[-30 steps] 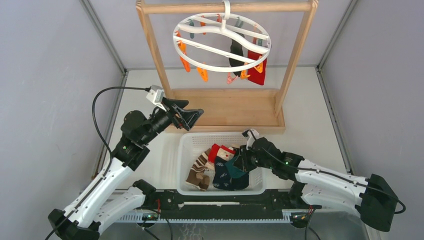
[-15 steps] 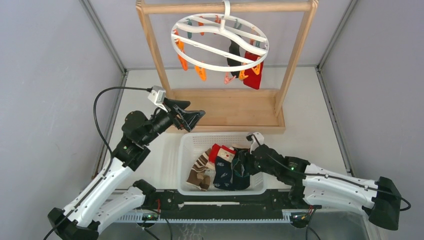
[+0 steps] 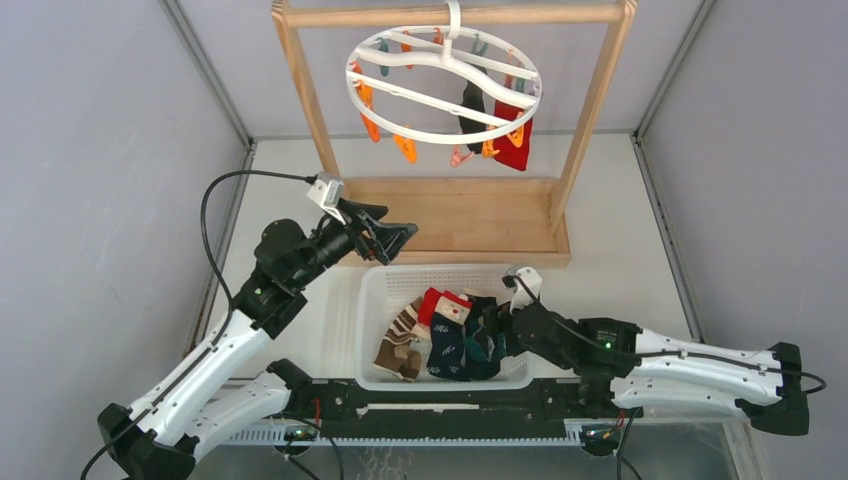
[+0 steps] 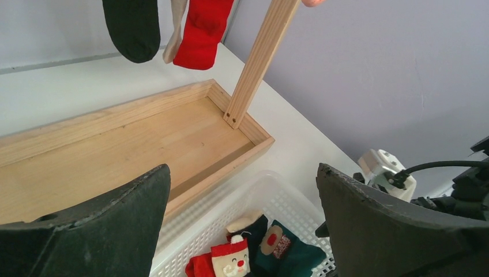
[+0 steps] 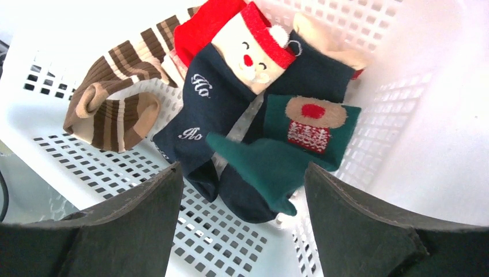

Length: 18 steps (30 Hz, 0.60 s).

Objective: Remove the socks clipped to the hanger
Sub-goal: Place the sock in the bin.

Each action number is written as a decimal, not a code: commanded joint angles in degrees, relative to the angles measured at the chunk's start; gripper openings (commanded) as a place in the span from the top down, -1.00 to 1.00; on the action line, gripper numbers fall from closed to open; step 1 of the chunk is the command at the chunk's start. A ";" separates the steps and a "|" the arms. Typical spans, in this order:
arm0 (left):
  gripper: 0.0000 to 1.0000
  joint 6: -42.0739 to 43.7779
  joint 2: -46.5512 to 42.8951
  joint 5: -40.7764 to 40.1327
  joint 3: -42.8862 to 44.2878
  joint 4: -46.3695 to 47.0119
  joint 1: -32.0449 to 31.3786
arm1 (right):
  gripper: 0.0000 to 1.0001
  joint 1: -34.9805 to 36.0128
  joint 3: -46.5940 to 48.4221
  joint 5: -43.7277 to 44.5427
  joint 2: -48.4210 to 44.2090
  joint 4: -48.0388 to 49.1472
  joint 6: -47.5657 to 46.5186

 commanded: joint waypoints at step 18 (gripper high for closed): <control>-1.00 3.69 6.56 -23.01 12.83 1.98 -15.43 | -0.67 7.83 1.66 23.21 -11.26 -10.04 11.12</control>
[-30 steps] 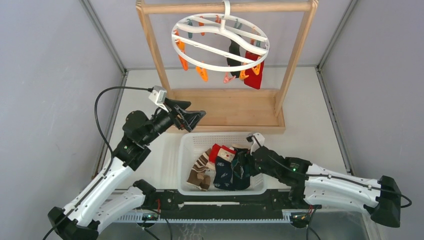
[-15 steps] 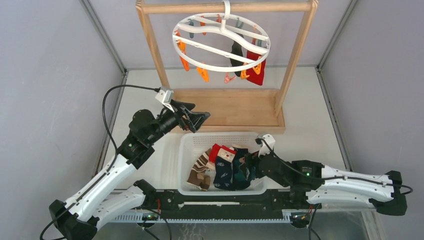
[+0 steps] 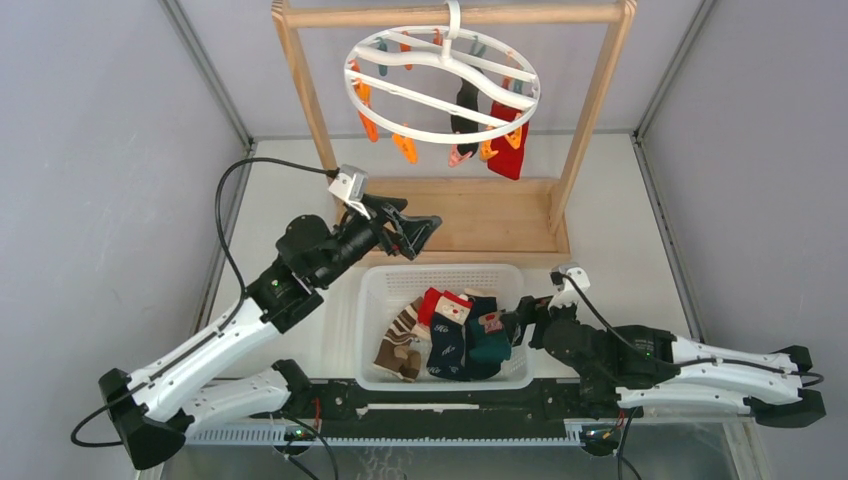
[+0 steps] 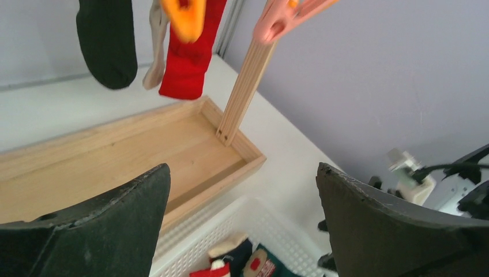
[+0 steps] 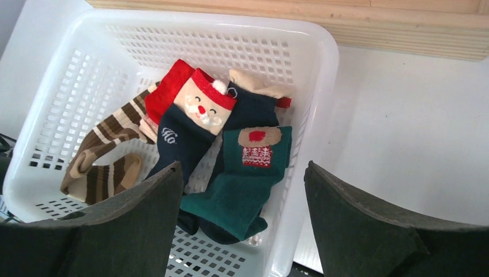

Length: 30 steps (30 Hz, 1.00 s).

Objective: Remove the socks clipped to the hanger
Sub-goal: Place the sock in the bin, then adjust the hanger on the clothesline.

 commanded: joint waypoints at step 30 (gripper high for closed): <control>-1.00 14.28 21.25 -30.13 28.55 8.08 -12.67 | -0.57 0.57 -1.03 -2.93 -0.50 6.12 -0.36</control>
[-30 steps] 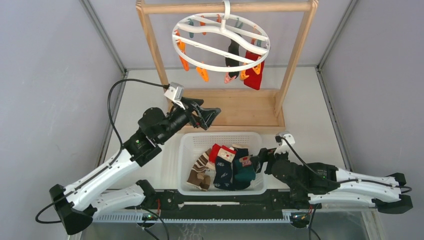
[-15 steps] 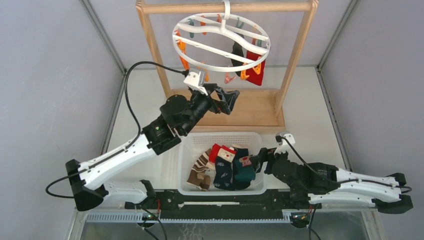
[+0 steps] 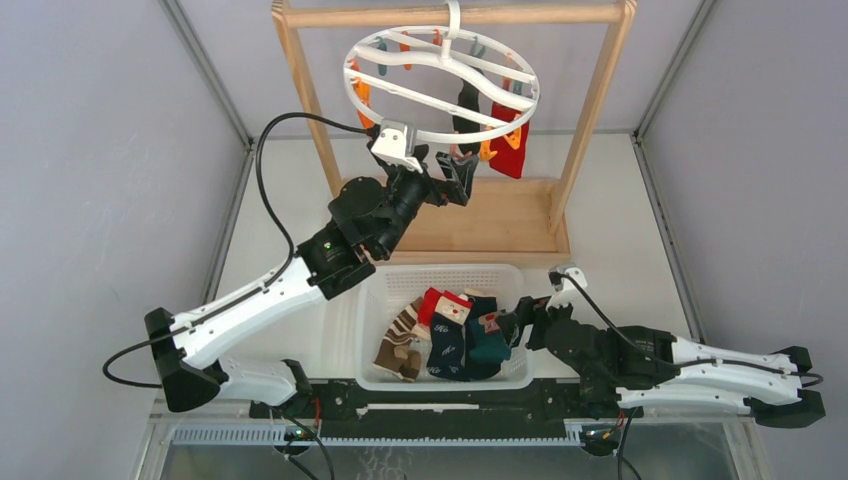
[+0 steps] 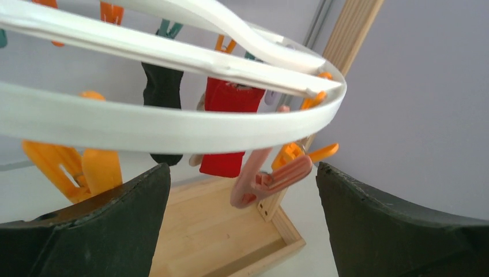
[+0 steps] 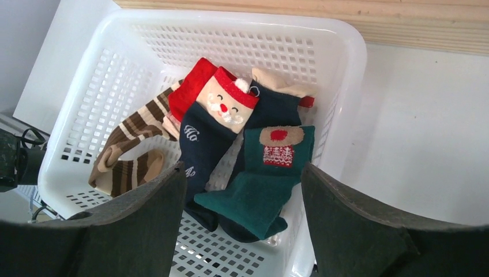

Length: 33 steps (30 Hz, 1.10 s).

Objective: Remove the socks clipped to the hanger
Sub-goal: Adjust the hanger on the clothesline.

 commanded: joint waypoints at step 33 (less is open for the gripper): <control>-0.06 1.88 -6.07 -1.66 0.02 3.44 6.45 | -0.50 0.59 -1.59 -2.07 -1.95 5.62 -1.41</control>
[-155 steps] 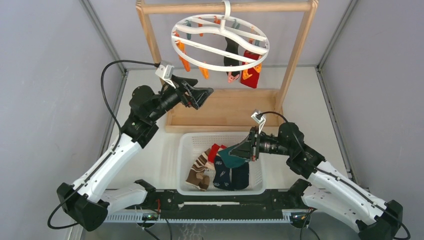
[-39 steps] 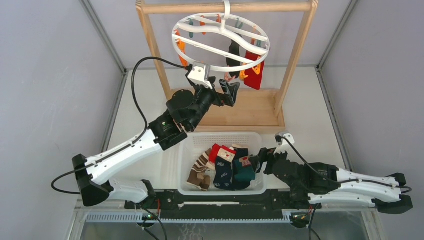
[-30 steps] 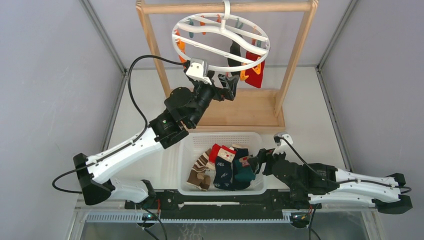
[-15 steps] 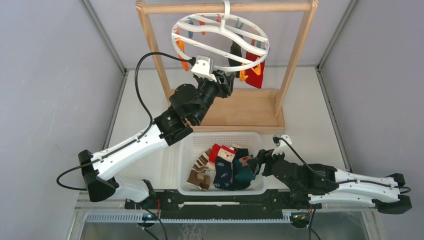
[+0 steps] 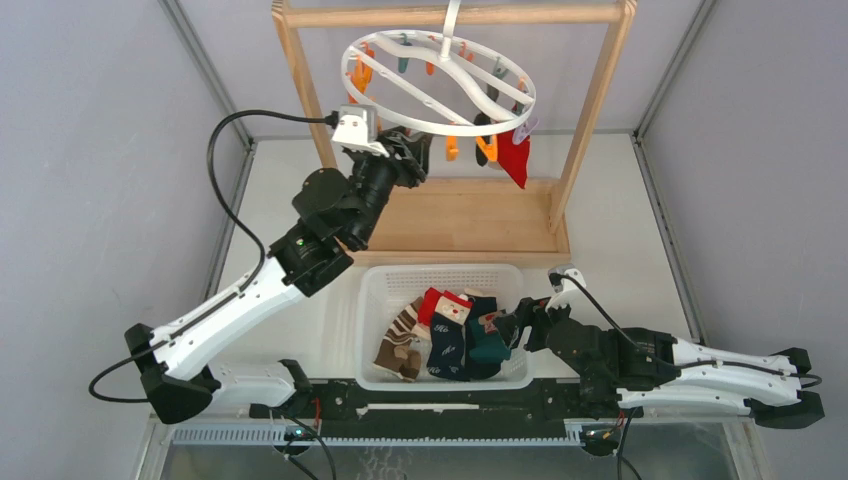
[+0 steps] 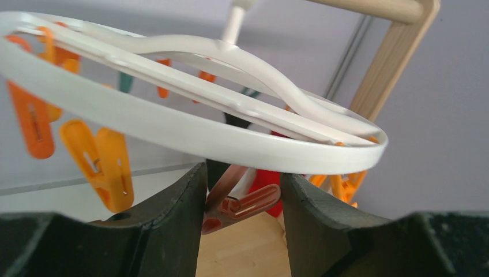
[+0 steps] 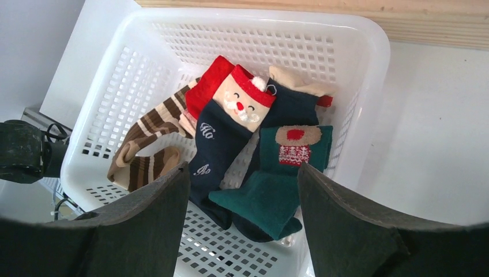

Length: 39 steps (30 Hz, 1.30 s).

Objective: Remove the socks clipped to the hanger
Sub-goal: Adjust the hanger on the clothesline.

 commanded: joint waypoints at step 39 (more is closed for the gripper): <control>-0.07 -9.62 -5.17 13.40 -3.00 -3.38 25.49 | -0.49 0.56 0.30 -0.25 -1.12 2.19 -1.78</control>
